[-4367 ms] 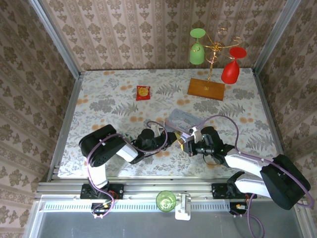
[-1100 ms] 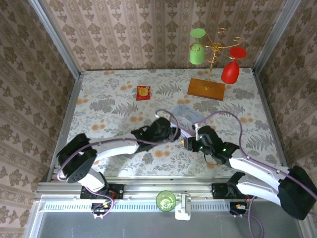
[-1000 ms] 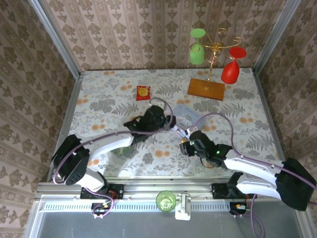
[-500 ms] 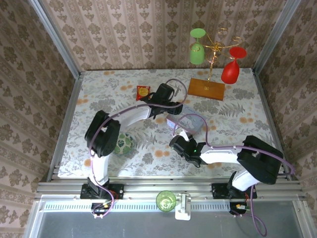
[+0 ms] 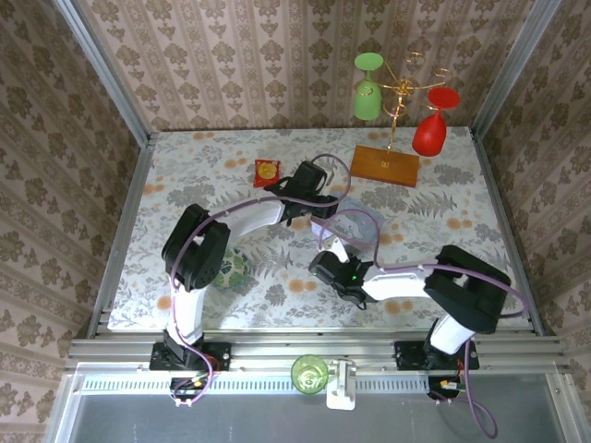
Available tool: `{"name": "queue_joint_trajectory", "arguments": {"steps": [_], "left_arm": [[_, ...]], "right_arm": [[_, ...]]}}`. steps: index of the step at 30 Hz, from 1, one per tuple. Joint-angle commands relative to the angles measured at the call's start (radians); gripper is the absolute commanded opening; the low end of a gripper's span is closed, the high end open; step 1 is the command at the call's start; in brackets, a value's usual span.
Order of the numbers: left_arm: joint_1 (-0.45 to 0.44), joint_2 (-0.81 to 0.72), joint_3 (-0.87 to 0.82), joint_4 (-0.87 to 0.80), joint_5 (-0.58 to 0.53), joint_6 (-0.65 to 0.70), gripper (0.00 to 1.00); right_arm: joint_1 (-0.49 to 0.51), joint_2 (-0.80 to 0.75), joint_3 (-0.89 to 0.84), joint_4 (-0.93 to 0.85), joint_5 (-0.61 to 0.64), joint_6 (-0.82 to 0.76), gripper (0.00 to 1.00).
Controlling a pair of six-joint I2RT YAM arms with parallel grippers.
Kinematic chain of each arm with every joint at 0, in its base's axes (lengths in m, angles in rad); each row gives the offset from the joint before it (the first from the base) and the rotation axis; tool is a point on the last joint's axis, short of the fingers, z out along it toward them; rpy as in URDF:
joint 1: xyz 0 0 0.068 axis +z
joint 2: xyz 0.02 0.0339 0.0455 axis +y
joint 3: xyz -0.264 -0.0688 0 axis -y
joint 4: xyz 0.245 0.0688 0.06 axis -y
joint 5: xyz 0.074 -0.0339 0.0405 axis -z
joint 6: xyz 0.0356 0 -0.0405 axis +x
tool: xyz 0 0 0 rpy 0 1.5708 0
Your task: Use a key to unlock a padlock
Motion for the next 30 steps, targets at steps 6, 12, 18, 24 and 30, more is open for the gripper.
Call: {"name": "queue_joint_trajectory", "arguments": {"steps": [6,12,18,24,30], "left_arm": [[-0.006,-0.077,-0.131,-0.064,-0.048,-0.057,0.61],[-0.006,-0.128,-0.231,-0.034,-0.062,-0.086,0.59],[-0.009,-0.151,-0.302,0.015,-0.046,-0.108,0.57],[-0.020,-0.167,-0.343,0.045,-0.057,-0.123,0.55],[-0.023,-0.170,-0.359,0.067,-0.061,-0.136,0.53]], "right_arm": [[-0.246,-0.204,-0.247,0.251,-0.613,0.174,0.19],[-0.407,-0.221,-0.331,0.385,-0.899,0.284,0.19],[-0.471,-0.114,-0.368,0.499,-1.010,0.372,0.20],[-0.538,-0.090,-0.450,0.630,-1.040,0.435,0.22],[-0.560,-0.288,-0.461,0.500,-0.952,0.399,0.27]]}}
